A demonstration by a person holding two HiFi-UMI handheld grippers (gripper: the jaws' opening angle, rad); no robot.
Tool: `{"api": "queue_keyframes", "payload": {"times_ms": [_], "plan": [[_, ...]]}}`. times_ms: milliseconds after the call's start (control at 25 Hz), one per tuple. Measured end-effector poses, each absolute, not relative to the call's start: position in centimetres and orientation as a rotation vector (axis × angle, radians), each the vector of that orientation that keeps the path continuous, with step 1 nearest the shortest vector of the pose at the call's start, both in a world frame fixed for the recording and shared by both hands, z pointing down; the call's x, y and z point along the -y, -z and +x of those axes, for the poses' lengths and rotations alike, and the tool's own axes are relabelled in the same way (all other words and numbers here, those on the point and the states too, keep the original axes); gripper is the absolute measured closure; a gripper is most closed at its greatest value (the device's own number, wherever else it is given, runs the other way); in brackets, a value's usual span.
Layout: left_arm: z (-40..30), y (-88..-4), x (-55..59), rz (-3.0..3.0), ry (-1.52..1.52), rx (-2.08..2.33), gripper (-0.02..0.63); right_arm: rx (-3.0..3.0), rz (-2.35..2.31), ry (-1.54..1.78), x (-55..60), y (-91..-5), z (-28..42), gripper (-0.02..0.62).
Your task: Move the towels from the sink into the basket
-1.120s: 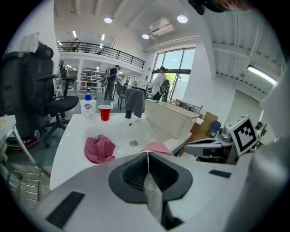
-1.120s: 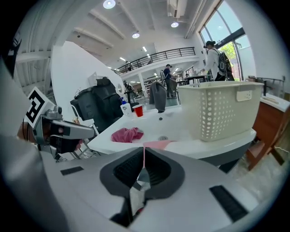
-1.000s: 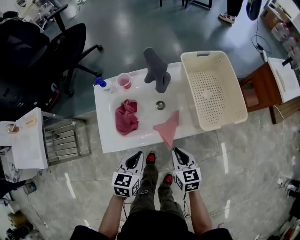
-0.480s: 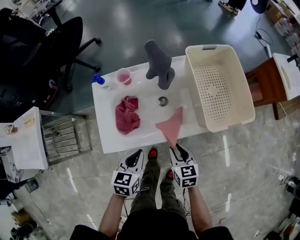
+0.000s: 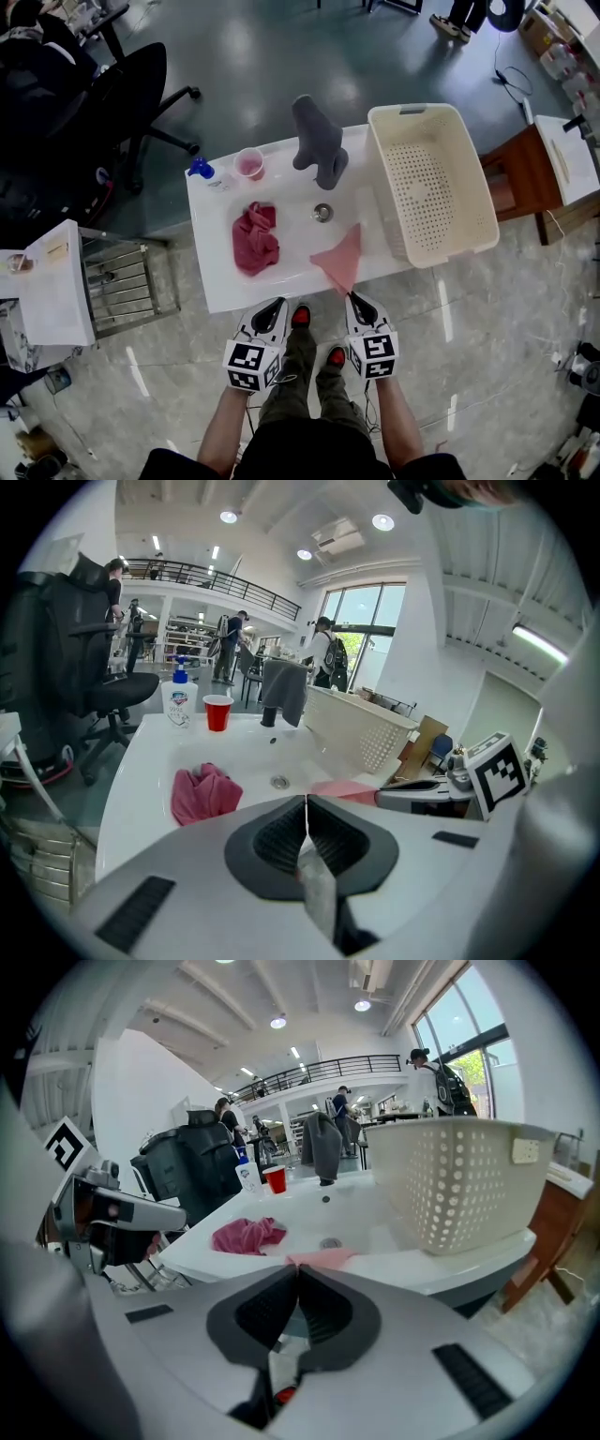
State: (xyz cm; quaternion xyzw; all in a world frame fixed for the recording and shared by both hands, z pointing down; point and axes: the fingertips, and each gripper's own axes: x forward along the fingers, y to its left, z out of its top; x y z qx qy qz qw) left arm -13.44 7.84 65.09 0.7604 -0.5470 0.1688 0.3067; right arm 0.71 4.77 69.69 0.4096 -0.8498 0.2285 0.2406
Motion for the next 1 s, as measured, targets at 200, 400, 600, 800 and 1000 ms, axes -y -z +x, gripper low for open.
{"api": "queue_keyframes", "payload": {"times_ms": [200,400,600,800,1000], "plan": [[-13.6,-62.7,-7.0,2.061,-0.420,1.460,0.594,2.366,1.157,-0.550,-3.7,-65.8,0.4,0.561],[-14.0,-59.9,-6.2,2.119,-0.392,1.470,0.594,2.408,1.206,-0.477,-2.8,-61.7,-0.1,0.561],[-14.6,-56.8,-5.1,2.181,-0.367,1.486,0.594,2.445,1.261,-0.419,-2.1,-57.8,-0.4,0.561],[-14.5,-54.1,-4.1,2.262,-0.334,1.477,0.594,2.480,1.344,-0.344,-1.5,-53.8,-0.4,0.561],[-14.1,-51.8,-3.3,2.342,-0.313,1.447,0.594,2.511,1.435,-0.284,-0.9,-49.8,0.0,0.561]]}}
